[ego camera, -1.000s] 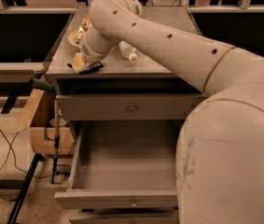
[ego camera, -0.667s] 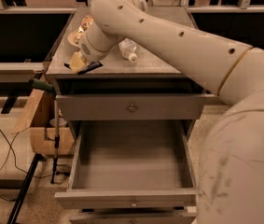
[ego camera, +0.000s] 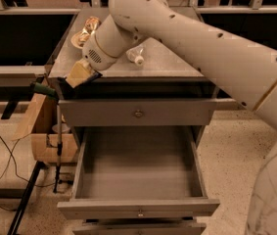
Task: Place rxbar blueberry into middle drawer
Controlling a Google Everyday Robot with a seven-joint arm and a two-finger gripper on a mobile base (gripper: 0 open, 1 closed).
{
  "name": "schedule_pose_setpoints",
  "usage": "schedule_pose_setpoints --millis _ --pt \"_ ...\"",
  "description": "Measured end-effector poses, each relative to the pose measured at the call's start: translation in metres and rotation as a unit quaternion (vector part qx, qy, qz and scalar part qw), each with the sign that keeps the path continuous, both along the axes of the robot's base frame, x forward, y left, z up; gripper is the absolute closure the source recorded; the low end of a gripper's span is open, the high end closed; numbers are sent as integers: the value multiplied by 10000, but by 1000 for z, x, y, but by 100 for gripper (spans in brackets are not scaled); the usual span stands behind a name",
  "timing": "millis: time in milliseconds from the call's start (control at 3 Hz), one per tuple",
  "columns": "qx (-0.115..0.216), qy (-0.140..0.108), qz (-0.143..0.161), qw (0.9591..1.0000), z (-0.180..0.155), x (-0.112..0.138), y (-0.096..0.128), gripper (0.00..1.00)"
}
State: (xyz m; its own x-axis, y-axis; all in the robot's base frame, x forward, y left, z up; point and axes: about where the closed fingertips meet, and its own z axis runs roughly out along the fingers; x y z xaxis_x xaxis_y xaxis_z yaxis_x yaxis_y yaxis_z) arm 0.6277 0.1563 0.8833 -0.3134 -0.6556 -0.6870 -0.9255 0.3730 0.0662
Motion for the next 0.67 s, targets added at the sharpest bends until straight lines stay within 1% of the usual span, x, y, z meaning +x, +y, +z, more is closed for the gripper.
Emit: schedule_pose_setpoints --millis 333,667 --pt "168 445 1005 9938 -32 -47 4 100" --pt "136 214 1351 9905 -31 -52 8 100"
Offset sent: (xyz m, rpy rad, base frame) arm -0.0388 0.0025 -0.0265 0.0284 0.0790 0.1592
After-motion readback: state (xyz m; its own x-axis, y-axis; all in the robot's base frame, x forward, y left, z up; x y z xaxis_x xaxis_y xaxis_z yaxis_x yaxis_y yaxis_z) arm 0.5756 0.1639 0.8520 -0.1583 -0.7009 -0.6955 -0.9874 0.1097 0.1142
